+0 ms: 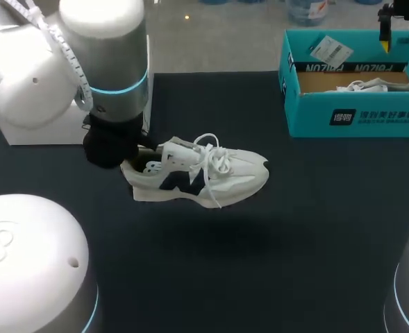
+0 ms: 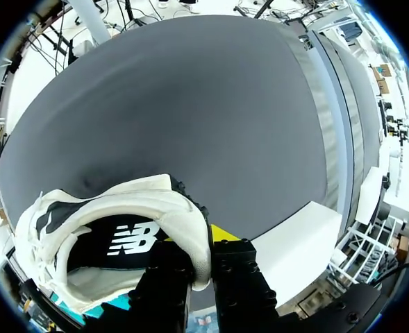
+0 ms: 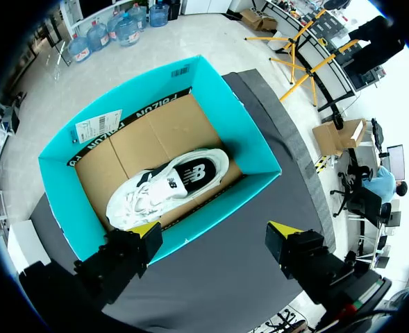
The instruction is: Take the shoe out of the shoebox, open the shoe tongue, remove and reinsert the insole, then place the shoe into the shoebox
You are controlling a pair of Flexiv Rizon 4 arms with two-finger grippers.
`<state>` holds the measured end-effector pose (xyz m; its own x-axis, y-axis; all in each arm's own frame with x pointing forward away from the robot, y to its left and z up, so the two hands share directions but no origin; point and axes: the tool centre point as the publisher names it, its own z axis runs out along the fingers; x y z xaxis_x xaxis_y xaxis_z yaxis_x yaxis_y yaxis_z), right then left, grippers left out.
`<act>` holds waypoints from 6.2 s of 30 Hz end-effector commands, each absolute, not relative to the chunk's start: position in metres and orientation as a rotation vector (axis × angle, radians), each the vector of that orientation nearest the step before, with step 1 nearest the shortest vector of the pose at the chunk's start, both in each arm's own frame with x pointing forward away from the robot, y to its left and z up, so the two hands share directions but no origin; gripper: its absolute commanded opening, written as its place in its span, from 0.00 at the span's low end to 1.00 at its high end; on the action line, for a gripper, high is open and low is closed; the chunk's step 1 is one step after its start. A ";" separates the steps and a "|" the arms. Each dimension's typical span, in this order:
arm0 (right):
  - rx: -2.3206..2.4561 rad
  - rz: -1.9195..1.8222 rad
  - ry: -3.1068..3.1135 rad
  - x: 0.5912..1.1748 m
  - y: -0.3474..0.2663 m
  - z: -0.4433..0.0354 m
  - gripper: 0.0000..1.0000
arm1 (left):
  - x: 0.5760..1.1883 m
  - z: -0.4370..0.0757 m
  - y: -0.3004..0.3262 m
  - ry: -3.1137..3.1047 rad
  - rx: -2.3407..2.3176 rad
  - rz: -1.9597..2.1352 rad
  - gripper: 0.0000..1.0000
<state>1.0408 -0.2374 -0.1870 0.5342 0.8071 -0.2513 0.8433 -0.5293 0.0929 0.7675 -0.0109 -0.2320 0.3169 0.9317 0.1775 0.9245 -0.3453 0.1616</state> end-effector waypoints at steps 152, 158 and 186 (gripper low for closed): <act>2.569 -0.261 1.400 1.041 -0.237 -0.187 1.00 | 0.684 -0.357 0.061 2.630 0.227 -1.697 1.00; 2.569 -0.261 1.400 1.041 -0.237 -0.187 1.00 | 0.691 -0.366 0.053 2.632 0.229 -1.691 1.00; 2.569 -0.261 1.400 1.041 -0.237 -0.187 1.00 | 0.719 -0.414 0.023 2.613 0.171 -1.717 1.00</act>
